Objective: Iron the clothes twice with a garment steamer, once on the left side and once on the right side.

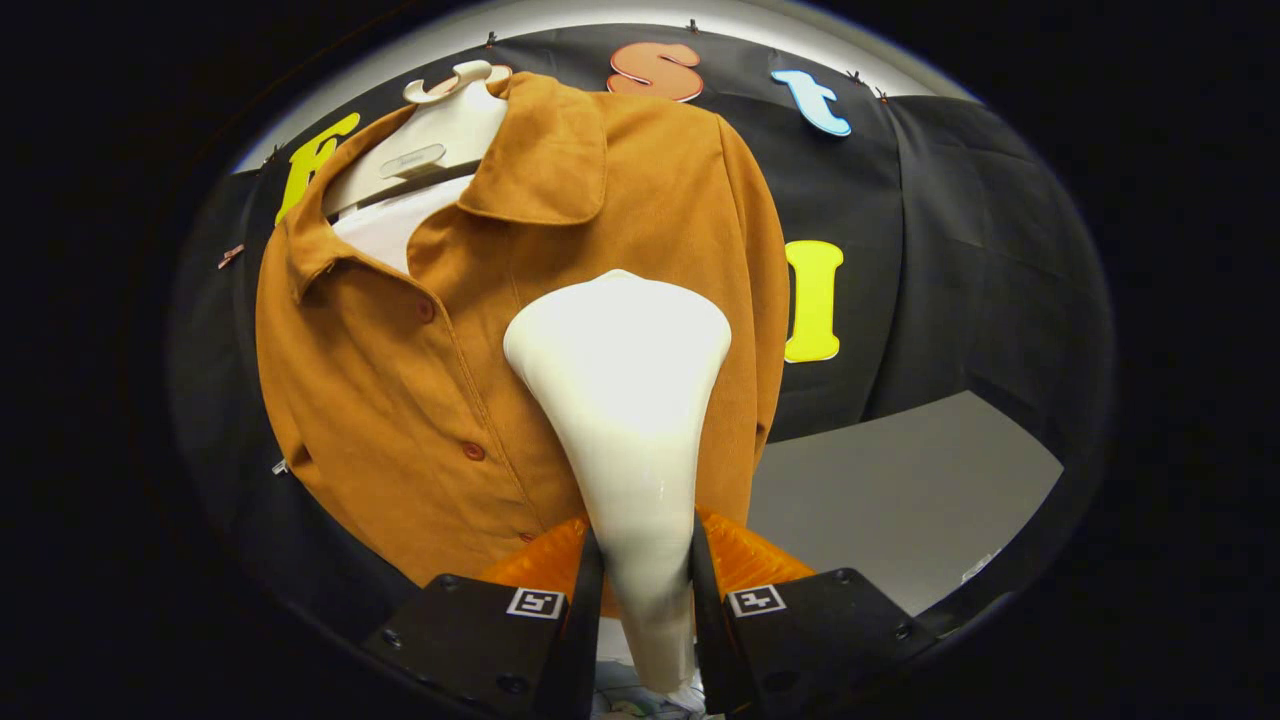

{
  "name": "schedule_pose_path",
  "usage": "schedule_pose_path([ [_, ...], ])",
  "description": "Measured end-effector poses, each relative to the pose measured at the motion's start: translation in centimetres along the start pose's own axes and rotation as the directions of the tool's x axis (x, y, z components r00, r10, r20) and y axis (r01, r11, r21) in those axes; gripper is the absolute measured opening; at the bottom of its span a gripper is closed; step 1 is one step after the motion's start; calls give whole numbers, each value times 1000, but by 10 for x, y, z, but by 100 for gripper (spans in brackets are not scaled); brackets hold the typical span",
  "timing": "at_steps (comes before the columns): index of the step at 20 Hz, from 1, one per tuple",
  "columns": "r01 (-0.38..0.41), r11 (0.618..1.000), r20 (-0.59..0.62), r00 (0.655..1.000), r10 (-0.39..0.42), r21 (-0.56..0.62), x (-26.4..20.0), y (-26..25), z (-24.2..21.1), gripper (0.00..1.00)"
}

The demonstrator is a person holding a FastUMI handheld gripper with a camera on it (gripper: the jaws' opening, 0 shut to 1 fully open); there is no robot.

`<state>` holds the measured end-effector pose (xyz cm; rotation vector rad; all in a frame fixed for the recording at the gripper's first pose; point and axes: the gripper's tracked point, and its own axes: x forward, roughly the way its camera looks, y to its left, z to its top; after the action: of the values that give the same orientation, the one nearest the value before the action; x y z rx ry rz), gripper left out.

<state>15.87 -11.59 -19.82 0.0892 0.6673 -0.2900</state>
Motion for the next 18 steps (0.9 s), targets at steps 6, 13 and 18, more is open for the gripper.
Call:
schedule_pose_path([
  [6,8,1000,-97,995,-7,7,15,0,-36,45],
  [13,11,1000,-197,980,-6,25,27,-3,-76,45],
  [18,18,999,-260,966,-9,33,37,-7,-103,45],
])
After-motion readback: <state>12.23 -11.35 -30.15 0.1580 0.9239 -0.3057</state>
